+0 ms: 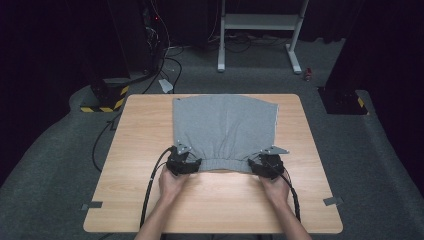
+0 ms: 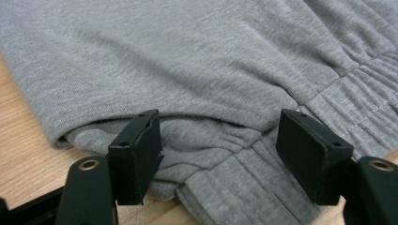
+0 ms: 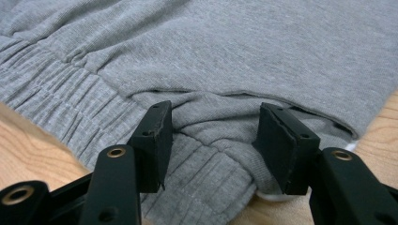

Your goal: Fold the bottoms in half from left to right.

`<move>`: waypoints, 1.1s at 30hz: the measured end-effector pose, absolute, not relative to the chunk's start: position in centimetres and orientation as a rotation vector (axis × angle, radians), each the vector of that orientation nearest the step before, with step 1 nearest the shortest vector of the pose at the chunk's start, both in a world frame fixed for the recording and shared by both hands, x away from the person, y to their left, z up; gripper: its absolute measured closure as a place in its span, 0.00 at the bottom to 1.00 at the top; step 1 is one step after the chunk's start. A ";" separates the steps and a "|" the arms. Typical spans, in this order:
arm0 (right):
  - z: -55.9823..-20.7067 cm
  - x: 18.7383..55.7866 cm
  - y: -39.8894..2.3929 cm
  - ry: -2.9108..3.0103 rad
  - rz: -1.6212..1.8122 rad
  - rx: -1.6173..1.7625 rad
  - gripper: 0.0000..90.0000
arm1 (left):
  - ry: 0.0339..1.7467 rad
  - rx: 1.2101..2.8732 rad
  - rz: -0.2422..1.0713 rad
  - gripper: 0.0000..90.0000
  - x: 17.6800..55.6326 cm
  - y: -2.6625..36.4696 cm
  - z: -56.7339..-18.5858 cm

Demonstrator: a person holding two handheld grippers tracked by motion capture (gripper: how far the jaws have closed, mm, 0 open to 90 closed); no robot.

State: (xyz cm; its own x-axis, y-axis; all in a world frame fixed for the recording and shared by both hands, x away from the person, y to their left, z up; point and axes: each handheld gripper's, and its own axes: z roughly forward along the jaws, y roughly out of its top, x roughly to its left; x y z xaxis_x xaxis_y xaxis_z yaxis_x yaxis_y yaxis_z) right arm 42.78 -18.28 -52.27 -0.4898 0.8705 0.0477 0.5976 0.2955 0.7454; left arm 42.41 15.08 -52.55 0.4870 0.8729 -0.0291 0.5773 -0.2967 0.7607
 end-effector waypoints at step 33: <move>-52.3 37.5 -19.4 2.235 1.067 1.311 0.51 | 1.151 2.010 0.488 0.35 37.4 14.7 -52.6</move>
